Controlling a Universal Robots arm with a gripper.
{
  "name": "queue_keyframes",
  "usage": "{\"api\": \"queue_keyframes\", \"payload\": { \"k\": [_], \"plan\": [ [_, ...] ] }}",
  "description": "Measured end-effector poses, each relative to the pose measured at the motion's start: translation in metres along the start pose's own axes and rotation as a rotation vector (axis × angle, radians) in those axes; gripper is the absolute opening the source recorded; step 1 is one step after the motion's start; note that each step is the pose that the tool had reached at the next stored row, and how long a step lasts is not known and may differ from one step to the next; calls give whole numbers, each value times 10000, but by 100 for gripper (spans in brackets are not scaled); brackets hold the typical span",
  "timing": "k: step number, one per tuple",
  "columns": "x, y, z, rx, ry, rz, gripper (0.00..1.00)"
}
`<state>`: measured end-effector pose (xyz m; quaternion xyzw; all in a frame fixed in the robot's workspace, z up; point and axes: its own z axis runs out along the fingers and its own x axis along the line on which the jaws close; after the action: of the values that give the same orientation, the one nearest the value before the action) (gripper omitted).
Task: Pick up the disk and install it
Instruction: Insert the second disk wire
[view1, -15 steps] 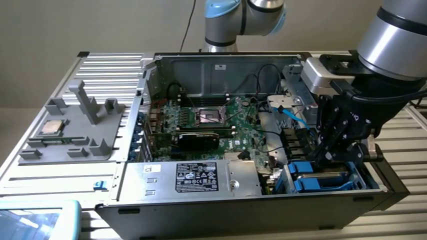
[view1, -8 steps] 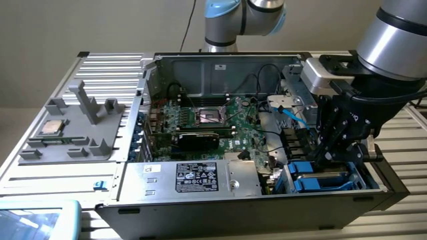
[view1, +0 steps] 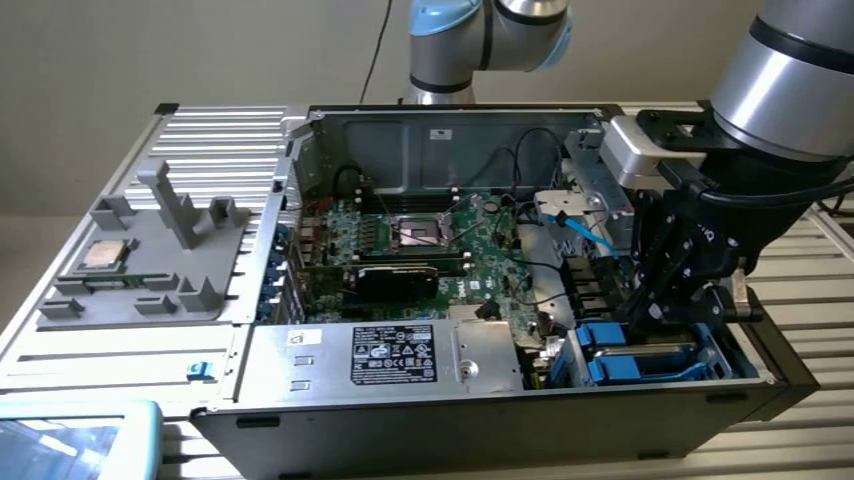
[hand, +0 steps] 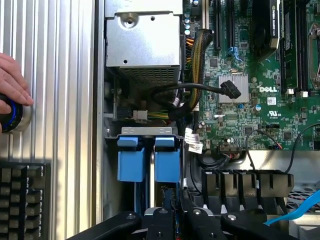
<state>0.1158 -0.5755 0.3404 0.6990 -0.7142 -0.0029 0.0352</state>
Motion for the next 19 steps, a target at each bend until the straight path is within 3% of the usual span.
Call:
{"api": "queue_keyframes", "payload": {
  "k": [19],
  "plan": [
    [5, -20, 18, 1, -2, 1, 16]
  ]
}}
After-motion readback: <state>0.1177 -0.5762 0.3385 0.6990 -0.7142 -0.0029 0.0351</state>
